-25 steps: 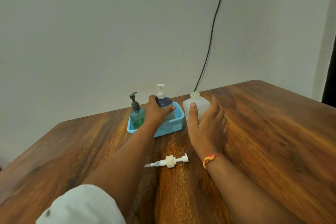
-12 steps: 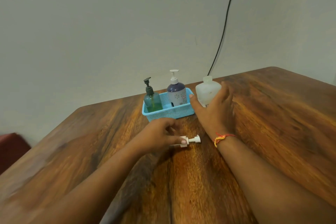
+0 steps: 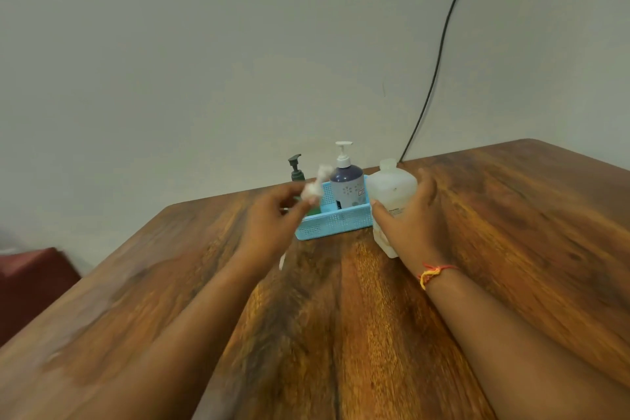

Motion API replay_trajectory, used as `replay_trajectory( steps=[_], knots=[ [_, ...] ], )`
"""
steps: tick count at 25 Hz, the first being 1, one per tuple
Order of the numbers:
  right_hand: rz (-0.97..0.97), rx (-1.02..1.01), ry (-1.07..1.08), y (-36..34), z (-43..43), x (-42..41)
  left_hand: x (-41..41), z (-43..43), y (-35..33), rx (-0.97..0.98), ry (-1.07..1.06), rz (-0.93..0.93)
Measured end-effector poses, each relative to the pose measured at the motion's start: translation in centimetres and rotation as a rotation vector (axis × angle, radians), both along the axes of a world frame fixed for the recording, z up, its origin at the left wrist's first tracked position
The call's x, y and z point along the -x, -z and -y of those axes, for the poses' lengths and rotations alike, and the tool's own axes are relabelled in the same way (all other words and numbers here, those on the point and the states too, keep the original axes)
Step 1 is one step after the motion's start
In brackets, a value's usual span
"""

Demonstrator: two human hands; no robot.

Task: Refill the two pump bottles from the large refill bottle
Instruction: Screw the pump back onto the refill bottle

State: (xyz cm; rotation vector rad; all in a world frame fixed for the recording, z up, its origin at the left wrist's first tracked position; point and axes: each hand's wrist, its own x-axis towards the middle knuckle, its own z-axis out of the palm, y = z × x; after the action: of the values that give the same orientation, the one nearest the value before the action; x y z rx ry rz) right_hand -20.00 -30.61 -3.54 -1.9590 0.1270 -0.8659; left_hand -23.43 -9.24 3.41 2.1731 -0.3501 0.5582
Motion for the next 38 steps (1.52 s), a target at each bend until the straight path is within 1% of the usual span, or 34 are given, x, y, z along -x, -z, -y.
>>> replay_trajectory(
  steps=[2, 4, 6, 8, 14, 17, 20, 23, 25, 28, 32, 38],
  knots=[
    [-0.002, 0.020, -0.096, 0.2, -0.6, 0.2, -0.8, -0.8, -3.7, 0.372, -0.016, 0.102],
    [0.004, 0.028, -0.220, 0.3, -1.1, 0.6, -1.7, -1.0, -7.1, 0.586, 0.000, 0.170],
    [-0.006, 0.036, -0.325, 0.2, -1.6, 1.0, -2.4, -0.7, -9.7, 0.698, 0.021, 0.205],
    [-0.020, 0.047, -0.381, 0.1, -1.8, 1.2, -3.1, 0.0, -11.0, 0.775, 0.049, 0.211],
    [-0.041, 0.058, -0.443, -0.3, -1.9, 1.6, -3.7, 2.3, -9.8, 0.951, 0.063, 0.081],
    [-0.045, 0.075, -0.435, -0.4, -1.8, 1.7, -3.7, 2.9, -8.8, 0.959, 0.039, 0.048],
    [-0.044, 0.096, -0.433, -0.5, -1.8, 2.0, -4.0, 3.1, -7.7, 0.900, 0.016, 0.016],
    [-0.035, 0.105, -0.442, -0.6, -1.9, 2.2, -3.6, 3.8, -6.2, 0.790, 0.057, -0.036],
    [-0.035, 0.113, -0.436, -0.7, -1.9, 2.4, -3.1, 4.3, -4.7, 0.674, 0.071, -0.060],
    [-0.025, 0.099, -0.423, -0.8, -2.0, 2.5, -2.7, 4.6, -2.5, 0.560, 0.068, -0.063],
    [-0.025, 0.072, -0.451, -1.0, -2.1, 2.6, -2.7, 4.7, -1.0, 0.520, 0.085, -0.064],
    [-0.016, 0.085, -0.478, -1.0, -2.4, 2.4, -2.6, 4.8, 0.5, 0.546, 0.105, -0.061]
  ],
)
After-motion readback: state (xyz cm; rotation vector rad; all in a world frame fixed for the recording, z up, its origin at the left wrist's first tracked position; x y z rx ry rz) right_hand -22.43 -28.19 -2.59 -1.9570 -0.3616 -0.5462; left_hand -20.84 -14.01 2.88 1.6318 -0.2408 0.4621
